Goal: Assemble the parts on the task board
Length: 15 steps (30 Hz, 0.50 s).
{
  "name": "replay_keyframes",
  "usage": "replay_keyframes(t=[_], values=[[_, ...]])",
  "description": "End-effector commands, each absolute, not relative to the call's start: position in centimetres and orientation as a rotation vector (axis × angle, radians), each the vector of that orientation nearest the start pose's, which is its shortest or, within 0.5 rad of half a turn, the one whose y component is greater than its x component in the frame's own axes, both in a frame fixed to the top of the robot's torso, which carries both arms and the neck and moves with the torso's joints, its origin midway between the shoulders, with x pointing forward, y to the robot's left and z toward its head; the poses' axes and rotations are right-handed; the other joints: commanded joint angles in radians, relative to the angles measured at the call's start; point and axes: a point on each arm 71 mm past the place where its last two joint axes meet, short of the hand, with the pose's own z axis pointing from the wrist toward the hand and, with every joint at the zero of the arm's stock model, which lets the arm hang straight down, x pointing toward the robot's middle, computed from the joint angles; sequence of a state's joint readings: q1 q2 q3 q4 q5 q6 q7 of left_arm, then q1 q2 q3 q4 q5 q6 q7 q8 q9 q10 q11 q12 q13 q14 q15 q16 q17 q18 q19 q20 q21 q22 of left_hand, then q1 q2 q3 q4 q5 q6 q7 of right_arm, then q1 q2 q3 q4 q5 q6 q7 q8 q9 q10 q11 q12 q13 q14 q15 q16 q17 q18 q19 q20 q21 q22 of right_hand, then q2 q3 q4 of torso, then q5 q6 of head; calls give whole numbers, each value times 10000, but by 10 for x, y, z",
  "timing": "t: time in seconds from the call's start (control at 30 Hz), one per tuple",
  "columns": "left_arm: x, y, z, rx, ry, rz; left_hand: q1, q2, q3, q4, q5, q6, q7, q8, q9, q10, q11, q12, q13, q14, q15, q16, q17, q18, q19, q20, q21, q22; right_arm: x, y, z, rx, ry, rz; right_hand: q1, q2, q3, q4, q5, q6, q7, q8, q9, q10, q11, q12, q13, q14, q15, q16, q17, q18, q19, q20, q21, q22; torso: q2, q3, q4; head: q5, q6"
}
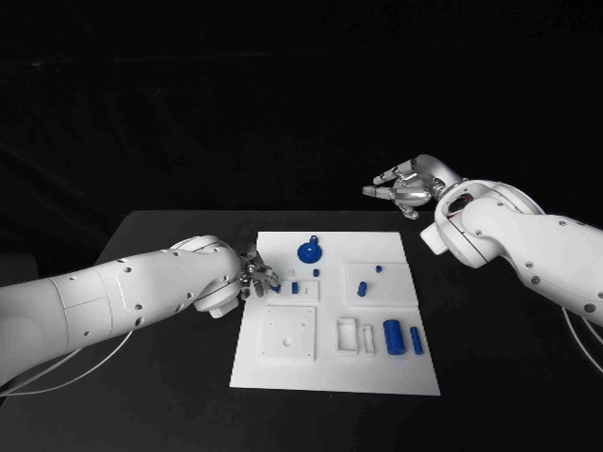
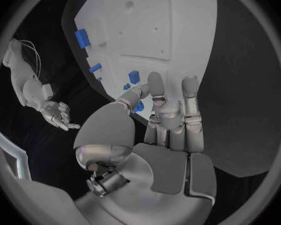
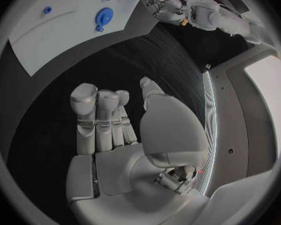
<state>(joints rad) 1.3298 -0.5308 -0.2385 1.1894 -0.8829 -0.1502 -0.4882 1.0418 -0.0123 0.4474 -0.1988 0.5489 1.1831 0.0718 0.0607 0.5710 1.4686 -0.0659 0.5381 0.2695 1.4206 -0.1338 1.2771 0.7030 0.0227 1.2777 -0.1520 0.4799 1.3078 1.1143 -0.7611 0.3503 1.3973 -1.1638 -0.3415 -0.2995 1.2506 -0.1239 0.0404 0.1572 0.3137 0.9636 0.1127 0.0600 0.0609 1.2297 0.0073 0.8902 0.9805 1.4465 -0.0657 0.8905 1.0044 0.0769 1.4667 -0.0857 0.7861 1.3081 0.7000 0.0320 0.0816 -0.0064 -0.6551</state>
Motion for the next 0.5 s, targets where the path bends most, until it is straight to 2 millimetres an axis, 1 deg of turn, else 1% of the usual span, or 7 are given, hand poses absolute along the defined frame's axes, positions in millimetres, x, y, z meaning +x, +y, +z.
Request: replay_keyframes(t=[0.03,0.27,0.4,0.5], values=[[535,162,-235,-3645,21879,-3756,87,82,-10,-58,-50,1553,-935,66,1297,471,-99,26,-9,29,-23,-42,-9,57,-8,36,39,187,541,-231,-107,4936,15305,7251,-49,64,-39,-12,64,63,3,14,11,11,-58,26,11,50,-45,45,-3,141,233,-24,6,938,8,-7,3,5,2],[534,161,-235,-3556,21954,-3817,92,93,-19,-52,-70,1544,-933,66,1280,471,-96,8,-26,37,-20,-61,2,62,-15,43,31,185,541,-231,-107,4931,15314,7252,-52,73,-32,-1,67,90,-1,16,13,23,-61,40,25,55,-47,65,11,139,243,-26,40,946,10,-2,-3,13,15],[534,161,-236,-3557,21931,-3836,92,93,-19,-52,-70,1544,-933,66,1280,471,-96,8,-26,37,-20,-61,2,62,-15,43,31,185,541,-231,-107,4929,15317,7251,-52,73,-32,-1,67,90,-1,16,13,23,-61,40,25,55,-47,65,11,139,243,-26,40,946,12,-5,8,-2,23],[534,161,-236,-3581,21886,-3837,95,100,-25,-45,-88,1536,-930,67,1271,471,-96,-1,-35,34,-20,-82,-17,66,-14,46,27,185,541,-231,-107,4925,15319,7256,-52,73,-32,-1,67,90,-1,16,13,23,-61,40,25,55,-47,65,11,139,243,-26,40,946,14,-8,7,14,36]])
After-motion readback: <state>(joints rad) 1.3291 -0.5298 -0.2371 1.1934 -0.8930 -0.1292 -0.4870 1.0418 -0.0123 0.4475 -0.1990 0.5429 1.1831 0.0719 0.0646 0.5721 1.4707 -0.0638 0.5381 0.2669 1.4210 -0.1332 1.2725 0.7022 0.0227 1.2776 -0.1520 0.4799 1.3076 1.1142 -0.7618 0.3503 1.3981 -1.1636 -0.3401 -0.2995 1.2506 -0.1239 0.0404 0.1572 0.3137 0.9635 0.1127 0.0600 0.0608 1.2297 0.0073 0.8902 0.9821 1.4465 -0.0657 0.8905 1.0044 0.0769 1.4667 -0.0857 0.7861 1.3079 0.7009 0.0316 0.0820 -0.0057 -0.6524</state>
